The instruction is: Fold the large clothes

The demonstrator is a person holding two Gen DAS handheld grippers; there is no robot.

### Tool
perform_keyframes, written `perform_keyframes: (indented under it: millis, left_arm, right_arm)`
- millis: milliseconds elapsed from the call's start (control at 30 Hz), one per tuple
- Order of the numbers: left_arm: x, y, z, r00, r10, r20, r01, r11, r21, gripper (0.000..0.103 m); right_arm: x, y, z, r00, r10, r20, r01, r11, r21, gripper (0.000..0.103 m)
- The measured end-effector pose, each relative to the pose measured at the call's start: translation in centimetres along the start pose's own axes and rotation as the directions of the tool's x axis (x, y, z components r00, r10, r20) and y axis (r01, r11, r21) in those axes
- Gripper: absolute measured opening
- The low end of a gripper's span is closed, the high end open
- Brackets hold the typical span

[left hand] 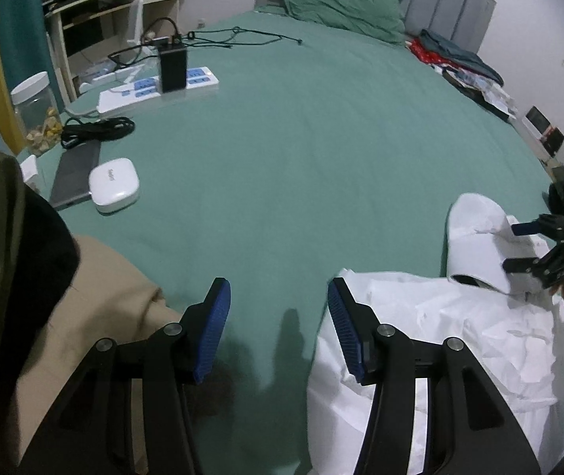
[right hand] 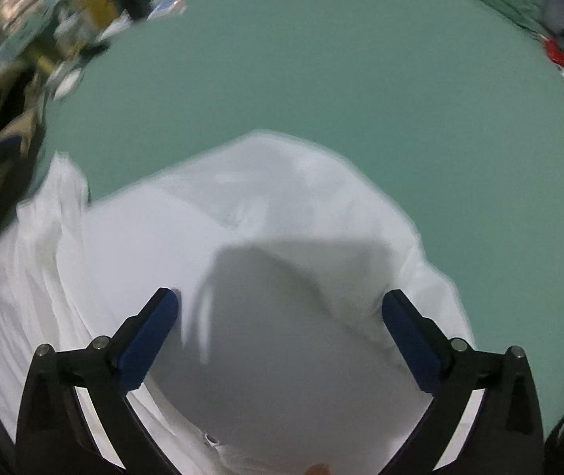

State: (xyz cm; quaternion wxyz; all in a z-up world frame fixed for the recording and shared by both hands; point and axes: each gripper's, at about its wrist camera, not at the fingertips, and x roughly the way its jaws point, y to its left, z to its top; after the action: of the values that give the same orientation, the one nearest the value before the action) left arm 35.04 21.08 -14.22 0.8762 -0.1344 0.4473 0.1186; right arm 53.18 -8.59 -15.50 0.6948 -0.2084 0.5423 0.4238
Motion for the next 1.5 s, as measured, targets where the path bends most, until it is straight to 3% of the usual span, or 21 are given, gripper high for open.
perform_keyframes:
  millis: [267, 400, 567, 667, 733, 800, 867, 933, 1000, 1100, 1200, 1267, 1333, 1433, 1500]
  left_arm:
    - [1.1, -1.2, -1.0, 1.0, 0.007, -0.022, -0.006, 0.999, 0.04, 0.054]
    - [1.6, -1.3, -1.2, 0.999, 0.014, -0.035, -0.013, 0.999, 0.041, 0.054]
    - [1.8, -1.7, -1.3, 0.999, 0.007, -0.037, -0.005, 0.998, 0.056, 0.054]
    - [1.9, -1.9, -1.5, 0.999, -0.002, -0.043, 0.004, 0.998, 0.059, 0.054]
    - [1.8, -2.1, -1.4, 0.999, -0.005, -0.039, 0.008, 0.998, 0.063, 0.054]
    - [1.7, -2.4, -1.5, 0.999, -0.009, -0.036, 0.012, 0.998, 0.068, 0.054]
    - [1.6, -2.6, -1.5, 0.999, -0.014, -0.035, 0.016, 0.997, 0.074, 0.054]
    - [1.3, -2.9, -1.6, 0.999, -0.022, -0.033, 0.025, 0.997, 0.079, 0.054]
    - [0.8, -3.2, -1.6, 0.999, -0.033, -0.028, 0.035, 0.996, 0.08, 0.054]
    - [-0.4, -3.5, -1.5, 0.998, -0.055, -0.006, 0.056, 0.995, 0.087, 0.054]
    - [-1.4, -3.5, -1.3, 0.998, -0.069, 0.01, 0.068, 0.994, 0.086, 0.054]
    - [-1.8, -3.4, -1.3, 0.997, -0.075, 0.015, 0.073, 0.994, 0.079, 0.054]
    - [-2.4, -3.3, -1.4, 0.997, -0.081, 0.018, 0.079, 0.994, 0.077, 0.054]
    - [-3.3, -3.1, -1.7, 0.996, -0.09, 0.025, 0.088, 0.993, 0.081, 0.054]
    - [-4.0, -3.0, -2.1, 0.995, -0.096, 0.027, 0.094, 0.992, 0.083, 0.054]
  right_arm:
    - [1.8, -0.5, 2.1, 0.997, 0.055, -0.061, -0.064, 0.984, -0.165, 0.103]
    - [2.4, -1.3, 3.6, 0.995, 0.04, -0.095, -0.057, 0.98, -0.191, 0.103]
    - [2.5, 0.6, 2.7, 0.992, 0.028, -0.125, -0.064, 0.955, -0.29, 0.102]
    - [1.6, 1.5, 2.2, 0.994, 0.029, -0.104, -0.059, 0.954, -0.295, 0.084]
    - [0.9, 2.5, 1.7, 0.996, 0.024, -0.089, -0.05, 0.949, -0.312, 0.053]
    - [0.2, 4.1, 1.3, 0.997, -0.02, -0.069, -0.005, 0.937, -0.348, 0.035]
    - [-0.2, 5.8, 1.0, 0.994, -0.102, -0.039, 0.079, 0.917, -0.391, 0.028]
    - [-1.0, 7.5, 0.4, 0.975, -0.221, 0.04, 0.217, 0.881, -0.421, 0.026]
    - [-2.0, 8.8, -0.3, 0.933, -0.333, 0.14, 0.361, 0.841, -0.404, 0.026]
    - [-2.8, 11.4, -2.3, 0.824, -0.496, 0.272, 0.566, 0.725, -0.392, 0.026]
    - [-1.9, 15.3, -5.0, 0.673, -0.634, 0.38, 0.739, 0.558, -0.377, 0.032]
    - [-1.4, 17.2, -6.3, 0.627, -0.662, 0.41, 0.778, 0.499, -0.382, 0.034]
    - [-1.0, 19.1, -7.5, 0.619, -0.66, 0.426, 0.785, 0.498, -0.369, 0.046]
    - [-1.3, 20.9, -9.2, 0.657, -0.64, 0.399, 0.754, 0.551, -0.358, 0.054]
    - [-1.8, 21.5, -10.6, 0.664, -0.638, 0.39, 0.747, 0.559, -0.358, 0.054]
